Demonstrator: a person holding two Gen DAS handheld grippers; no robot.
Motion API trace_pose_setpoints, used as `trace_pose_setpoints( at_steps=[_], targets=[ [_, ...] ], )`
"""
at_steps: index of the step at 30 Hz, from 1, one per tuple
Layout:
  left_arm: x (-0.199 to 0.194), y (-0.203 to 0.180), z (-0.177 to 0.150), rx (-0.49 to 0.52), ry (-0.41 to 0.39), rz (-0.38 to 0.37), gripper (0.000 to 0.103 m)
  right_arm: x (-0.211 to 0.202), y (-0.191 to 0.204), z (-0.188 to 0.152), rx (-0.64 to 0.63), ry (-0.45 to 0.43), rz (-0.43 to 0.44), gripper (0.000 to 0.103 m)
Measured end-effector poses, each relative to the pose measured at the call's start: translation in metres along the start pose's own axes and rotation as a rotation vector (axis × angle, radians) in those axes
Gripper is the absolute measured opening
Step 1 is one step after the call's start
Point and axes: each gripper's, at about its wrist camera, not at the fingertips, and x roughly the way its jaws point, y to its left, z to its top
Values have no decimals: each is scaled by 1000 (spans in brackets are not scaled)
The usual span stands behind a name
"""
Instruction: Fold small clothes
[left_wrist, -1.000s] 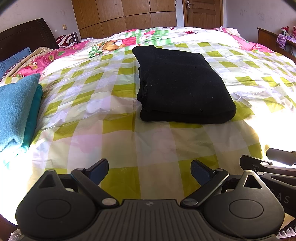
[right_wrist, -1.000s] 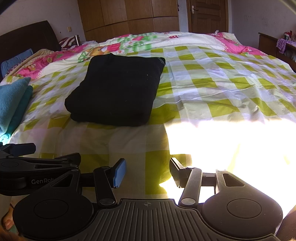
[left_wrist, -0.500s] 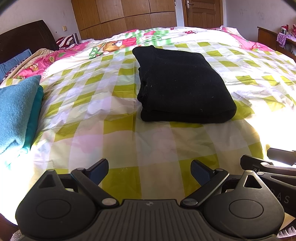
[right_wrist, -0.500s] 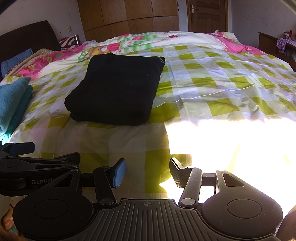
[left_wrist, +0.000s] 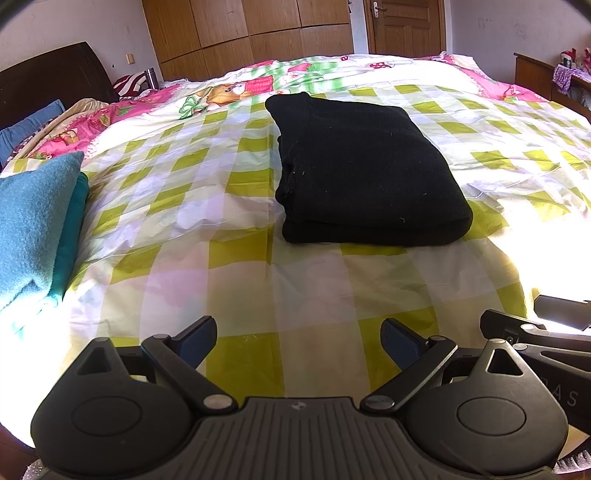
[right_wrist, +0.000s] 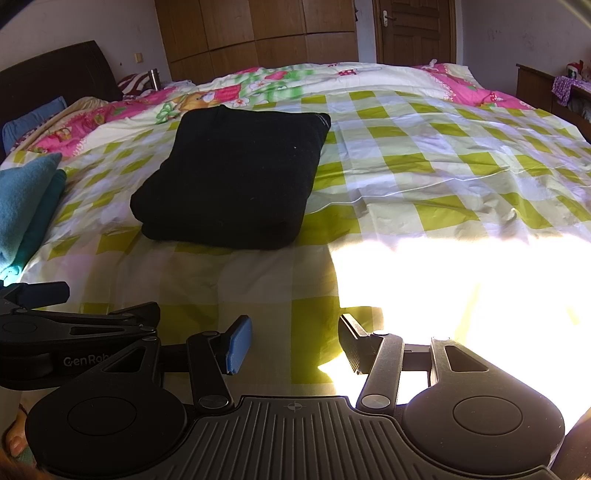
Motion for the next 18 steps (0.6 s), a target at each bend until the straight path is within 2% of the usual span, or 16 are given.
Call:
trace_pose_setpoints(
  at_steps=[18],
  targets=[
    [-1,1,0,2,-1,3,103,0,0,0,0,1,0,52]
  ],
)
